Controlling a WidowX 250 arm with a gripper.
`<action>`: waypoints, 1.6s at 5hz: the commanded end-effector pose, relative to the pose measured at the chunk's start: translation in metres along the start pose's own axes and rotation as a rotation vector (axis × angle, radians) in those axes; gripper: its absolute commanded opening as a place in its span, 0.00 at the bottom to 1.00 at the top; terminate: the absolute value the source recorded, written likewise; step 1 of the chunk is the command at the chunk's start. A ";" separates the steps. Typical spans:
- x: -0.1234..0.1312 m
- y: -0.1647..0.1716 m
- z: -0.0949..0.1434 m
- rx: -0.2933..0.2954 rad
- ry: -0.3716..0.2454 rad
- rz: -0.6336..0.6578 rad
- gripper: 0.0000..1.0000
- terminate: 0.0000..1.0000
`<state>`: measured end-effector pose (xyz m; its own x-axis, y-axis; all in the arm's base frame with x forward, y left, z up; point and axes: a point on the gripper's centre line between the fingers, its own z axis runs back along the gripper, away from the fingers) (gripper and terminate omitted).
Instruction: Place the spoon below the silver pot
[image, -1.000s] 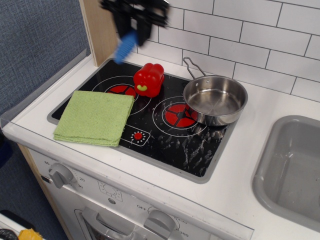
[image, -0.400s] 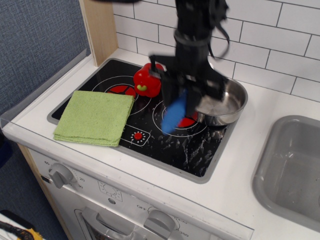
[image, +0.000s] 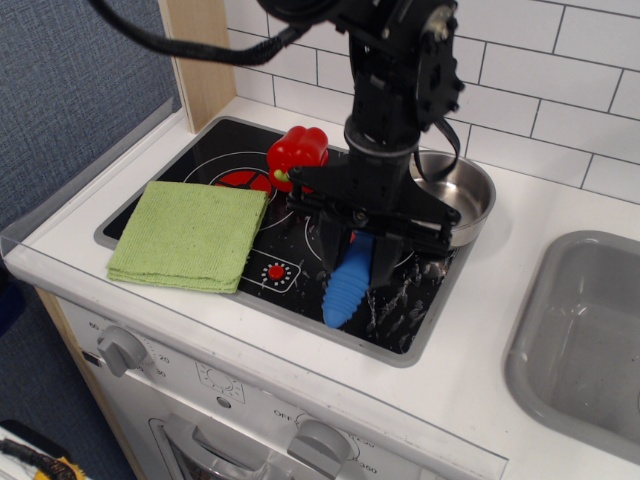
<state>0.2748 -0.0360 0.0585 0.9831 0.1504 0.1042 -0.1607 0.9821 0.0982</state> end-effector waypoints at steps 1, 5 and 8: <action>-0.009 -0.002 0.001 -0.030 -0.012 -0.032 0.00 0.00; -0.018 0.002 -0.014 -0.046 0.037 -0.027 1.00 0.00; -0.012 0.012 -0.001 -0.056 -0.015 -0.044 1.00 0.00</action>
<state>0.2599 -0.0280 0.0454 0.9926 0.0973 0.0730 -0.1013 0.9934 0.0545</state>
